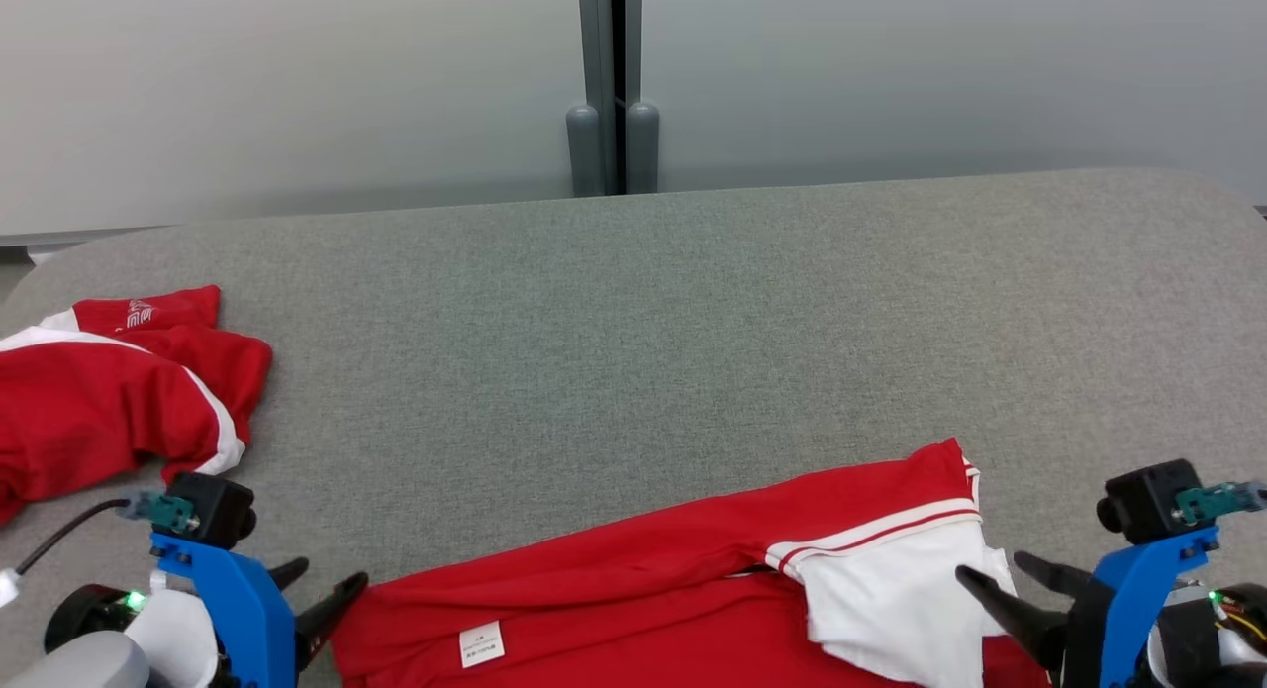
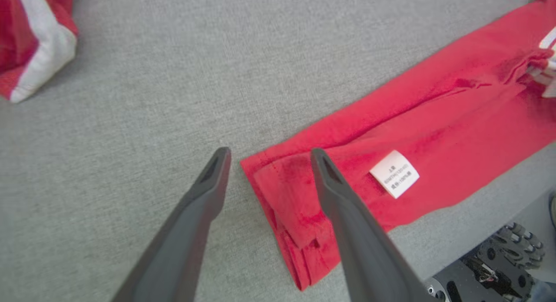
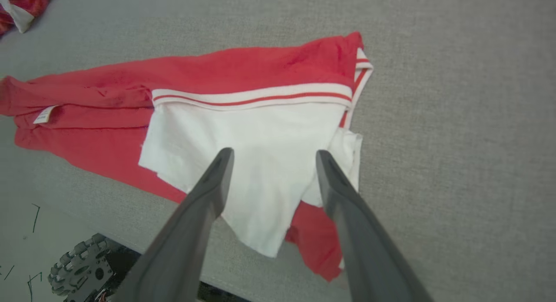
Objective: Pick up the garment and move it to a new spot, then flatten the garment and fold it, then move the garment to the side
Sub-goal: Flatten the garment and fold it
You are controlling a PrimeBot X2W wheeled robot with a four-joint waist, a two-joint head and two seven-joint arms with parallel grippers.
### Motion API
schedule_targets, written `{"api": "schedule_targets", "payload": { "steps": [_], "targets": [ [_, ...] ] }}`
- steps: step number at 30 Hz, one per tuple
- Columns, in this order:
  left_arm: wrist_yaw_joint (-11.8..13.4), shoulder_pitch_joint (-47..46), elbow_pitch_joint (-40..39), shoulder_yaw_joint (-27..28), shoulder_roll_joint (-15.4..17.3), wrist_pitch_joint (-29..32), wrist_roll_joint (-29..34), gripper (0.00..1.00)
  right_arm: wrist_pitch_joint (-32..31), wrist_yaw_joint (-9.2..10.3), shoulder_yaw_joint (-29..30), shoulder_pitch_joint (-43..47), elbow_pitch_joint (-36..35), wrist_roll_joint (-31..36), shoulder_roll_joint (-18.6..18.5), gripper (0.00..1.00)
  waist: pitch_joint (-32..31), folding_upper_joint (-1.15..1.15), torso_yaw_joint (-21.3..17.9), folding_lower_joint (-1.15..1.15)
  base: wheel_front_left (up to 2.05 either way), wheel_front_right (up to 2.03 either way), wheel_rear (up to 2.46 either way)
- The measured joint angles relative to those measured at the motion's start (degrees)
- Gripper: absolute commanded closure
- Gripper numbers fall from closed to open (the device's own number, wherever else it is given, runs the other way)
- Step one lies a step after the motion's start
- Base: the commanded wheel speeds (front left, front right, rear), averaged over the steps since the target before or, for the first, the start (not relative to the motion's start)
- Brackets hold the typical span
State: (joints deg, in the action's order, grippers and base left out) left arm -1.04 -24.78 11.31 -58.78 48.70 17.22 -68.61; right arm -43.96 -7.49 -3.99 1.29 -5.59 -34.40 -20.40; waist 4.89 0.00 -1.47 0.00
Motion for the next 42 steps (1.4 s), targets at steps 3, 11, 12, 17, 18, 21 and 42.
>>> {"api": "schedule_targets", "payload": {
  "steps": [3, 11, 12, 17, 18, 21, 42],
  "targets": [
    [1.5, 0.5, -3.1, 1.8, 1.9, -2.8, 0.0, 0.00, 3.7, 0.00, 1.9, 0.1, -2.4, -0.1, 0.8, 0.00, -0.7, 0.00, 0.2, 0.00, 0.00, 0.00, 0.00],
    [9.2, 2.7, -9.0, 7.9, 3.6, -18.3, 3.7, 0.00, 18.8, 0.00, 7.2, -0.9, -3.5, 3.4, 4.5, 0.00, -2.0, 0.00, 1.2, 0.00, 0.00, 0.00, 0.00],
    [10.2, 3.3, -9.1, 8.7, 2.9, -20.9, 4.0, 0.00, 21.1, 0.00, 7.5, -1.4, -3.1, 3.8, 5.0, 0.00, -2.1, 0.00, 1.3, 0.00, 0.00, 0.00, 0.00],
    [16.3, 6.4, -7.2, 11.6, -0.8, -30.4, 6.6, 0.00, 33.3, 0.00, 7.0, -2.9, 2.0, 6.2, 6.7, 0.00, -2.9, 0.00, 1.8, 0.00, 0.00, 0.00, 0.00],
    [17.7, 7.1, -6.5, 12.3, -1.6, -31.2, 7.7, 0.00, 35.5, 0.00, 7.1, -3.0, 3.5, 6.8, 6.9, 0.00, -3.0, 0.00, 1.8, 0.00, 0.00, 0.00, 0.00],
    [19.8, 9.9, -5.2, 16.6, -6.7, -32.1, 8.8, 0.00, 41.4, 0.00, 7.5, -3.2, 8.4, 8.7, 7.3, 0.00, -3.7, 0.00, 2.4, 0.00, 0.00, 0.00, 0.00],
    [3.4, 23.3, 2.5, 48.8, -33.2, -32.2, 38.9, 0.00, 43.9, 0.00, 2.8, -5.0, 32.2, 13.4, 8.8, 0.00, -3.8, 0.00, 3.3, 0.00, 0.00, 0.00, 0.00]
  ]
}}
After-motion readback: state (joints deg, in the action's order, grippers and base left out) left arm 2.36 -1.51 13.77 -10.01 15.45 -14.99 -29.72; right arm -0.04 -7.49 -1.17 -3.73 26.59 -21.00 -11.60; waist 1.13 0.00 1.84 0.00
